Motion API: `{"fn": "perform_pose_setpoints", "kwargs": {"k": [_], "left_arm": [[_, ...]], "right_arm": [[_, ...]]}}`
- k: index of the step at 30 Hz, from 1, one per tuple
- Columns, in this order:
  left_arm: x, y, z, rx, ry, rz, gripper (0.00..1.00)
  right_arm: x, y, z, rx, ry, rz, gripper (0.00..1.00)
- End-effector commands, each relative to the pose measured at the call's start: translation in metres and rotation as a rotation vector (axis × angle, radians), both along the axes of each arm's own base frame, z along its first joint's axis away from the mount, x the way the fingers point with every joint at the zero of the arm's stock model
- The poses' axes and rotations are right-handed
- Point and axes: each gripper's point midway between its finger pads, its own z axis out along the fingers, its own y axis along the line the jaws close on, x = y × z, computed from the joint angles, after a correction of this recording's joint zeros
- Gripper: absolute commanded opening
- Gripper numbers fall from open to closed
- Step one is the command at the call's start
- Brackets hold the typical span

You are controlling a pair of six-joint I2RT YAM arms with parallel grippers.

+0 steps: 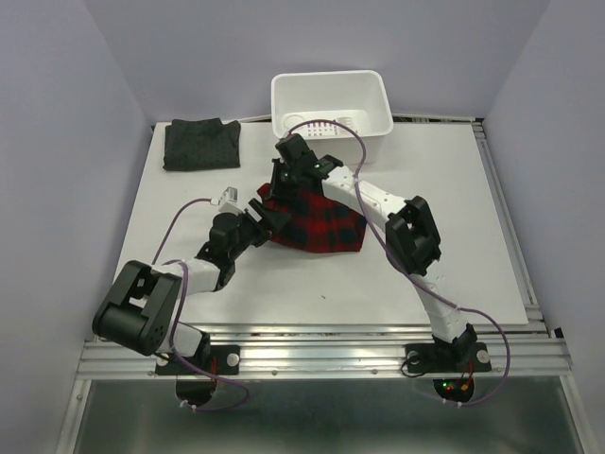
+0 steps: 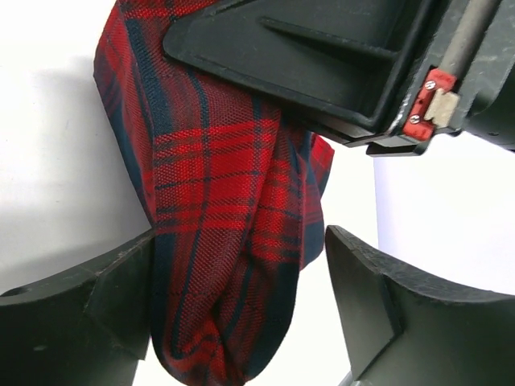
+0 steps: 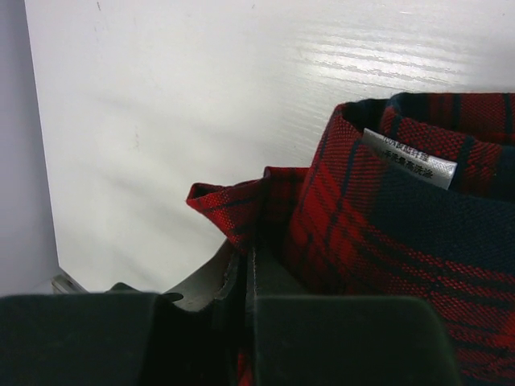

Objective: Fold and stack the skirts
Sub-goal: Neatly place the folded skirt to the corner

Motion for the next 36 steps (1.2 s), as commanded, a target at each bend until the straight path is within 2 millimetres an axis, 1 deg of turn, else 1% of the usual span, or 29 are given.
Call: {"fn": "perform_pose_setpoints", "kwargs": {"k": [1, 3, 5, 8, 10, 13, 14, 16, 19, 20, 21, 22, 23, 24, 25, 26, 27, 28, 29, 30, 31, 32, 33, 34, 35, 36], "left_arm": [[0.018, -0.003, 0.027, -0.008, -0.097, 0.035, 0.84], [0.022, -0.002, 0.025, 0.007, -0.094, 0.048, 0.81], [0.027, -0.001, 0.025, 0.020, -0.101, 0.057, 0.81], [0.030, -0.006, 0.030, 0.044, -0.134, 0.045, 0.82], [0.031, -0.009, 0.030, 0.089, -0.157, 0.026, 0.81], [0.032, -0.011, 0.025, 0.110, -0.147, 0.011, 0.75], [0.032, -0.011, 0.023, 0.109, -0.138, 0.010, 0.74], [0.030, -0.012, 0.019, 0.100, -0.119, 0.005, 0.69], [0.029, -0.012, 0.018, 0.096, -0.108, 0.008, 0.55], [0.029, -0.011, 0.020, 0.101, -0.116, 0.010, 0.44], [0.029, -0.007, 0.016, 0.117, -0.099, 0.022, 0.37], [0.030, -0.005, 0.015, 0.129, -0.091, 0.025, 0.28], [0.032, 0.004, 0.009, 0.176, -0.056, 0.031, 0.01], [0.031, 0.006, 0.008, 0.200, -0.039, 0.025, 0.00], [0.035, 0.015, 0.008, 0.222, -0.033, 0.037, 0.00], [0.040, 0.021, 0.014, 0.251, -0.044, 0.043, 0.00], [0.041, 0.040, 0.003, 0.341, -0.009, 0.044, 0.00], [0.043, 0.050, 0.001, 0.391, -0.004, 0.038, 0.00], [0.045, 0.061, -0.003, 0.452, 0.013, 0.035, 0.00], [0.049, 0.081, -0.004, 0.559, 0.013, 0.024, 0.00], [0.050, 0.090, -0.005, 0.613, 0.010, 0.010, 0.00], [0.051, 0.102, 0.000, 0.713, -0.009, -0.016, 0.00], [0.053, 0.114, 0.002, 0.769, -0.010, 0.004, 0.00], [0.054, 0.122, 0.004, 0.811, -0.019, 0.005, 0.00], [0.060, 0.133, 0.014, 0.857, -0.041, 0.022, 0.00], [0.061, 0.141, 0.017, 0.909, -0.051, 0.014, 0.00]], "right_arm": [[0.005, 0.015, 0.039, 0.111, -0.040, 0.007, 0.01], [0.002, 0.016, 0.043, 0.125, -0.034, 0.010, 0.01], [0.000, 0.016, 0.042, 0.132, -0.021, 0.014, 0.01], [-0.003, 0.017, 0.042, 0.141, -0.010, 0.022, 0.01], [-0.005, 0.017, 0.043, 0.144, -0.009, 0.028, 0.01], [-0.007, 0.016, 0.042, 0.145, 0.001, 0.028, 0.01], [-0.007, 0.016, 0.045, 0.148, -0.004, 0.027, 0.01], [-0.007, 0.016, 0.047, 0.148, -0.009, 0.028, 0.01], [-0.005, 0.016, 0.053, 0.152, -0.024, 0.030, 0.01], [-0.005, 0.016, 0.055, 0.154, -0.031, 0.031, 0.01], [-0.005, 0.015, 0.056, 0.147, -0.049, 0.045, 0.09], [-0.003, 0.015, 0.059, 0.145, -0.064, 0.048, 0.21], [-0.001, 0.012, 0.063, 0.132, -0.091, 0.045, 0.33], [0.006, 0.005, 0.062, 0.122, -0.101, 0.034, 0.39], [0.006, 0.003, 0.067, 0.119, -0.116, 0.036, 0.59], [0.013, -0.005, 0.070, 0.111, -0.134, 0.021, 0.73], [0.023, -0.018, 0.079, 0.097, -0.176, 0.008, 0.93], [0.027, -0.025, 0.085, 0.090, -0.197, 0.001, 1.00], [0.031, -0.033, 0.087, 0.077, -0.210, -0.008, 1.00], [0.040, -0.049, 0.099, 0.068, -0.250, -0.023, 1.00], [0.044, -0.057, 0.103, 0.062, -0.265, -0.030, 1.00], [0.047, -0.068, 0.102, 0.031, -0.283, -0.033, 1.00], [0.053, -0.082, 0.104, 0.017, -0.297, -0.051, 1.00], [0.055, -0.089, 0.108, 0.006, -0.311, -0.061, 1.00], [0.056, -0.099, 0.118, 0.003, -0.333, -0.076, 1.00], [0.056, -0.107, 0.114, -0.018, -0.335, -0.075, 1.00]]}}
